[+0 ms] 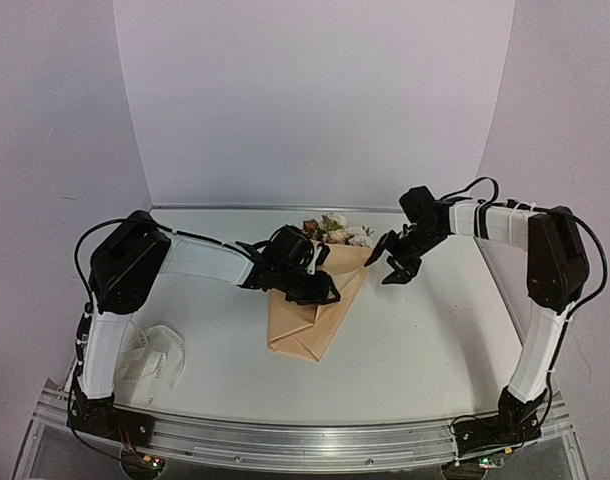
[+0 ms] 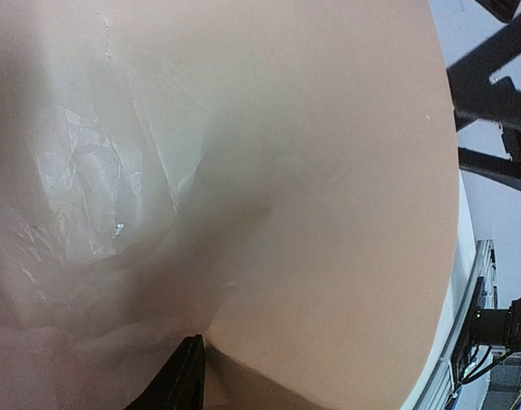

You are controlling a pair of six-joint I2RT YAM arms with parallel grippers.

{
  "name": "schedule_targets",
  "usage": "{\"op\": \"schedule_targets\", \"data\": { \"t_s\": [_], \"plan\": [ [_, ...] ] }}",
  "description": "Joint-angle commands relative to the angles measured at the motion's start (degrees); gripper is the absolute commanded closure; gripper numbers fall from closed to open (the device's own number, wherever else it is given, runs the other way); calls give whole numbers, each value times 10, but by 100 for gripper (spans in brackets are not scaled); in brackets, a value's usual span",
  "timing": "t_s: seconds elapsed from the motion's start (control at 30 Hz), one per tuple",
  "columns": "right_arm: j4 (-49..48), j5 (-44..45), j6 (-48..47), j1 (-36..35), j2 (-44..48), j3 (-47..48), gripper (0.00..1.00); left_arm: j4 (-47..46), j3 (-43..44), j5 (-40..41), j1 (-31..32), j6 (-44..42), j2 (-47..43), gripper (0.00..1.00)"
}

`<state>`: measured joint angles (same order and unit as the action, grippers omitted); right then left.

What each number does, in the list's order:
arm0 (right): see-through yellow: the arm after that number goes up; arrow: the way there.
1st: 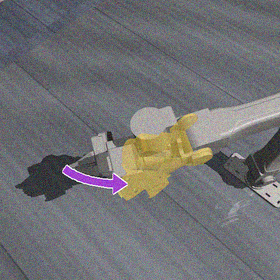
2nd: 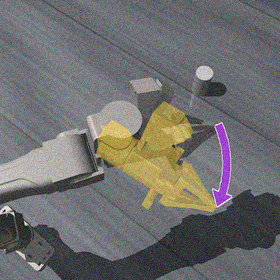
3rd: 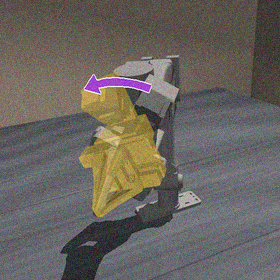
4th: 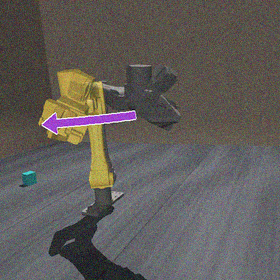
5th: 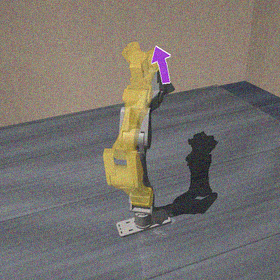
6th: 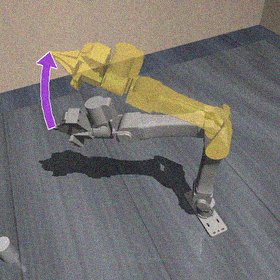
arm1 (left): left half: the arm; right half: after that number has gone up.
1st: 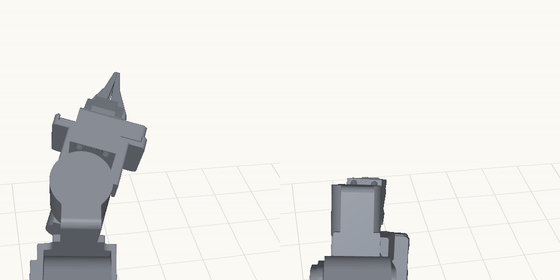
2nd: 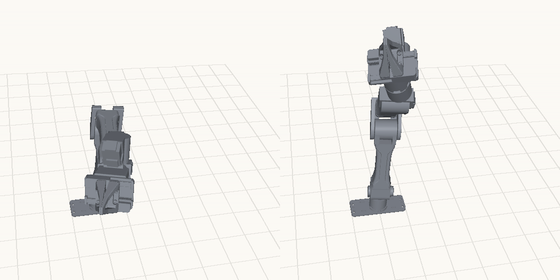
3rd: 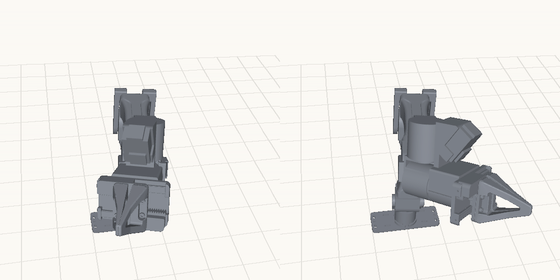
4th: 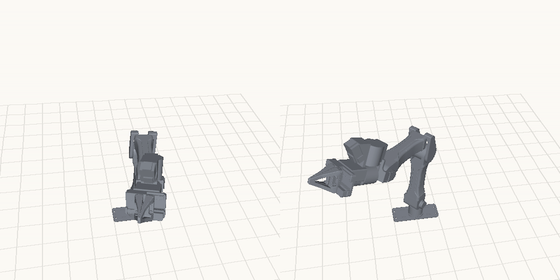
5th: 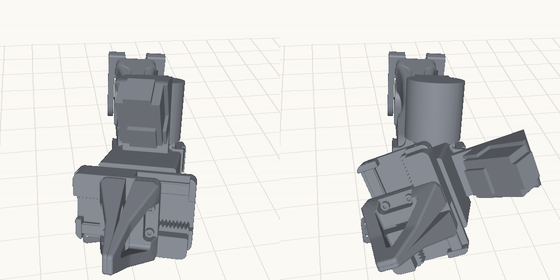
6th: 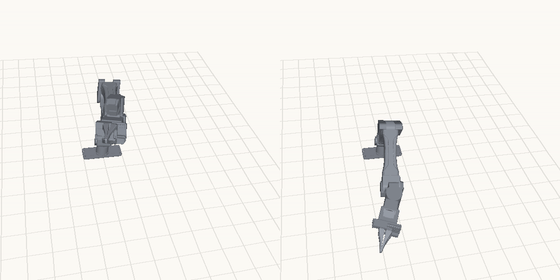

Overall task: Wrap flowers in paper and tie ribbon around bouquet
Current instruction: Fold the 2/3-folded wrapping paper at the center of the board, then pass from the left arm to the right

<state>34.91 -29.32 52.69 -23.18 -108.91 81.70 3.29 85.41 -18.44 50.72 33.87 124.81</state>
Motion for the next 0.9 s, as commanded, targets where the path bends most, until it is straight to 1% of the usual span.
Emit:
{"op": "schedule_targets", "data": {
  "t_s": [0.0,0.1,0.2,0.37,0.43,0.5,0.63,0.7,0.87],
  "plan": [
    [-28,19,35,-2,-23,35,38,-18,29,-7,2,-12,2,63],
    [-33,18,43,-2,-35,46,38,-17,31,-6,2,-13,4,63],
    [-35,12,49,-3,-52,60,42,-14,36,-7,2,-14,7,63],
    [-35,12,52,-4,-66,70,59,-12,42,-11,2,-15,11,63],
    [-35,12,55,-4,-73,76,64,-13,40,-10,2,-16,9,62],
    [-35,10,58,-4,-78,81,63,-13,40,-11,2,-18,9,62],
    [-35,14,57,-6,-75,85,52,-13,38,-16,2,-18,10,62],
    [-35,17,54,-7,-69,86,48,-17,36,-18,2,-17,10,62],
    [-33,19,54,-10,-63,88,47,-20,35,-20,2,-17,10,62]
  ]
}}
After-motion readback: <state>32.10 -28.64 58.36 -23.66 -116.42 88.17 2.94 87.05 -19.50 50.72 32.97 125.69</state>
